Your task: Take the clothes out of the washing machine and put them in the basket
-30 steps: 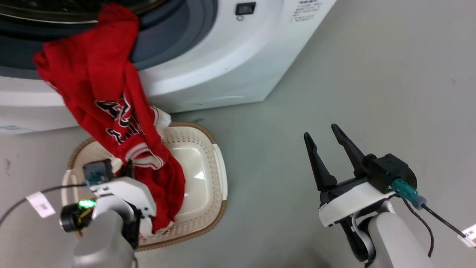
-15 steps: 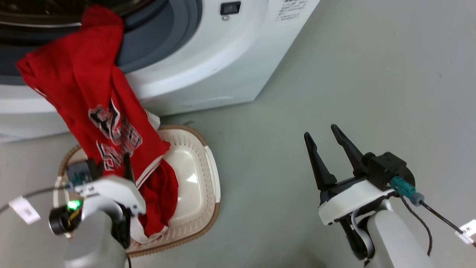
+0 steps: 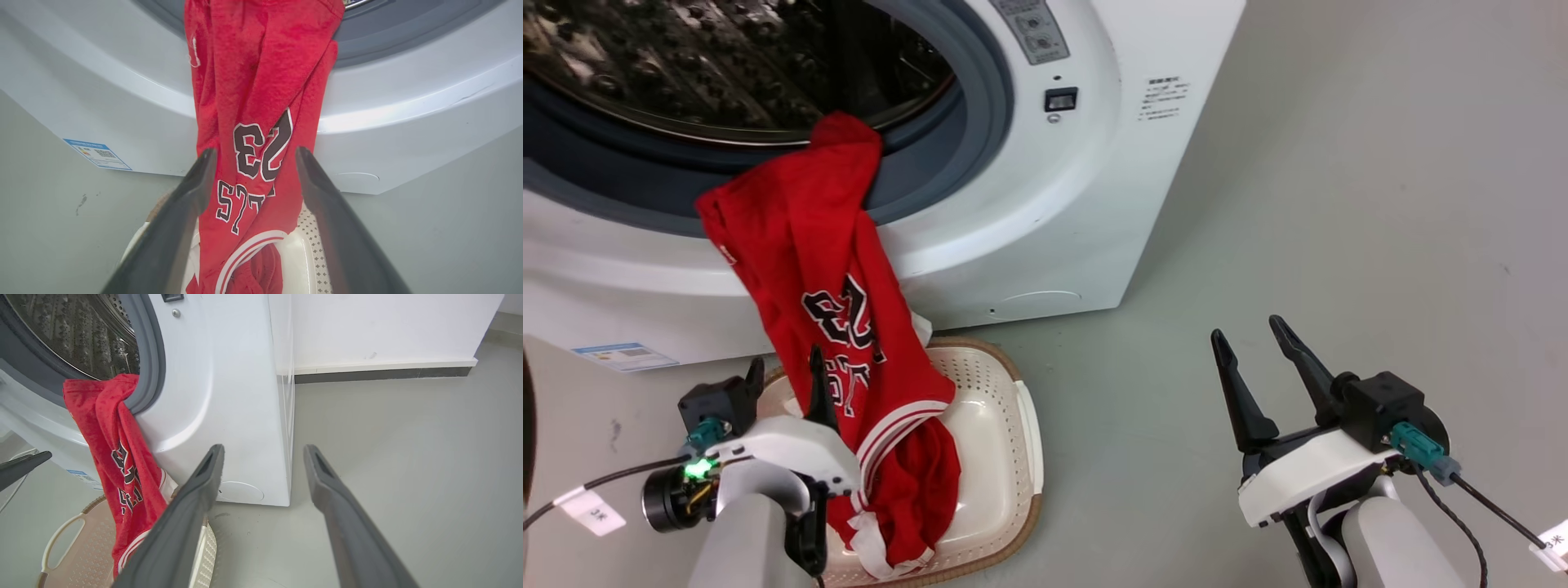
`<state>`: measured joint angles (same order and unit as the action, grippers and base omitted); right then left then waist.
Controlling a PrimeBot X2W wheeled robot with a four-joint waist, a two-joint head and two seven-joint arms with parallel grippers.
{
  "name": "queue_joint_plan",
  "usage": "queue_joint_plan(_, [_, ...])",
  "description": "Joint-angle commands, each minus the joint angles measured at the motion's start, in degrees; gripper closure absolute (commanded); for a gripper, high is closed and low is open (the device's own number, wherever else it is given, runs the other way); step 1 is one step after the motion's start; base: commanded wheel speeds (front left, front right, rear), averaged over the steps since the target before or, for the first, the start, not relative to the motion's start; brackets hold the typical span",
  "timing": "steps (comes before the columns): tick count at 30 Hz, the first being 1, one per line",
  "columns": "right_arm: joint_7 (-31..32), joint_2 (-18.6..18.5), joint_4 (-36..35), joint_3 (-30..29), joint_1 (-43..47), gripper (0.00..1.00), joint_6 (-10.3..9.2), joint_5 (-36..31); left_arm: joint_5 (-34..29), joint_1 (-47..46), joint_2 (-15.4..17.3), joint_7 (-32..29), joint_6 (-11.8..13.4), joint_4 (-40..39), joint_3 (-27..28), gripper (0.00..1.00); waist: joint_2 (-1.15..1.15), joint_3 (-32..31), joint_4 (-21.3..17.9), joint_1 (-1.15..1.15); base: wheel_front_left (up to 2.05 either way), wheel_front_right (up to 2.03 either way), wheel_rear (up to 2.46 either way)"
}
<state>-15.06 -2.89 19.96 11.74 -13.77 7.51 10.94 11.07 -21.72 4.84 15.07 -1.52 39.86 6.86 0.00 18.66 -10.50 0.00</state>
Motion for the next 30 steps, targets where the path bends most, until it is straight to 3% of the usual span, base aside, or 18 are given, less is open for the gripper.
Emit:
queue_joint_plan(1, [0.16,0.04,-0.52,0.02,0.29,0.00,-0.04,-0.46,-0.39,-1.73,0.14,0.14,-0.47,-0.06,0.33,0.00,0.00,-0.33,0.74,0.00,0.00,0.00,0.00])
queue_joint_plan(8, [0.56,0.04,-1.53,1.08,-0.41,0.00,-0.04,-0.09,-1.59,-10.39,2.88,-0.04,-2.05,9.86,-0.53,0.00,0.00,1.80,-0.04,0.00,0.00,0.00,0.00])
queue_joint_plan(16, [0.31,0.04,-1.54,2.01,-1.91,0.00,-0.04,1.15,-0.74,-21.23,8.49,-3.20,-2.38,22.05,-0.05,0.00,0.00,5.69,-3.32,0.00,0.00,0.00,0.00])
queue_joint_plan(29, [-0.12,0.05,-0.70,3.29,-4.12,0.00,-0.04,2.86,-0.74,-31.60,13.01,-6.14,-2.68,29.73,-1.36,0.00,0.00,9.55,-5.29,0.00,0.00,0.00,0.00])
queue_joint_plan(30, [-0.13,0.04,-0.64,3.42,-4.20,0.00,-0.04,2.85,-0.71,-32.14,13.12,-5.92,-2.68,29.92,-1.47,0.19,0.00,9.64,-5.34,0.00,0.00,0.00,0.00])
